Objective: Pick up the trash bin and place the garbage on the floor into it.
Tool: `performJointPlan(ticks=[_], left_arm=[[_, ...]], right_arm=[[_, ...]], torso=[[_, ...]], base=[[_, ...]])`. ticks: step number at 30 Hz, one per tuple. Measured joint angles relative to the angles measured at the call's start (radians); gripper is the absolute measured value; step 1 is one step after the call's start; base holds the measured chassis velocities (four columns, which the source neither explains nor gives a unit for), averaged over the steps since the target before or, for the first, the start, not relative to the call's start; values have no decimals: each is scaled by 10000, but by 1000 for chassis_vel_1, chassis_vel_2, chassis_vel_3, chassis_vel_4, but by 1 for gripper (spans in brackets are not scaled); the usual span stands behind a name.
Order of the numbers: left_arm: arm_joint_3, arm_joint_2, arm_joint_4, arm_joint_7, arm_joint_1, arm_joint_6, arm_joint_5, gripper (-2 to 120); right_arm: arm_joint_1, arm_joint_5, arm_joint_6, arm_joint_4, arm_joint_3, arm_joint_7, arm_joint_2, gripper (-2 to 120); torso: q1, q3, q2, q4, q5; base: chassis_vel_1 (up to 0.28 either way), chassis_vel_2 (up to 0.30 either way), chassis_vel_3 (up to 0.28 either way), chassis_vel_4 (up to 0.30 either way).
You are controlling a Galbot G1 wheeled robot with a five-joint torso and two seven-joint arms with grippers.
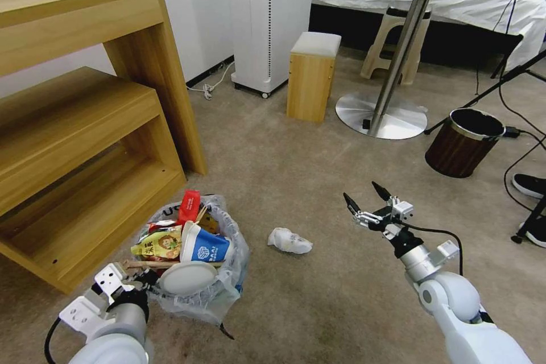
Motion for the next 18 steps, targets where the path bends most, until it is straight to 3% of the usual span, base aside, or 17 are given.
performJointPlan(ticks=[1, 4, 9, 12, 14, 16, 18], left_arm=[[0, 1, -8, 18, 97, -19, 53, 1], [4, 2, -28, 18, 167, -26, 128, 1], [104, -47, -67, 18, 258, -38, 306, 1], [135, -68, -77, 11, 257, -38, 334, 1], [161, -80, -104, -2, 245, -38, 343, 1], [164, -81, -108, -6, 236, -38, 344, 1], [181, -82, -110, -11, 214, -38, 344, 1]], right_arm=[[172, -142, -402, -66, -296, 746, 71, 100], [368, -285, -635, -256, -536, 1147, 195, 100], [1332, -724, -2098, -1234, -1517, 2280, 657, 100], [1685, -817, -2830, -1643, -1840, 2409, 831, 100], [2155, -866, -4113, -2153, -2218, 2574, 1065, 100], [2304, -895, -4465, -2322, -2330, 2579, 1148, 100], [2855, -1321, -5129, -3068, -2670, 2020, 1453, 100]], torso=[[0, 0, 0, -1, -1], [0, -1, -1, -2, -2], [0, 0, 0, 0, 0], [0, 1, 0, 0, 0], [0, 1, -1, -1, 0], [0, 1, 0, 0, -1], [0, 1, 0, 0, 0]], base=[[0, 0, 0, 0], [0, 0, 0, 0], [0, 0, 0, 0], [0, 0, 0, 0], [0, 0, 0, 0], [0, 0, 0, 0], [0, 0, 0, 0]])
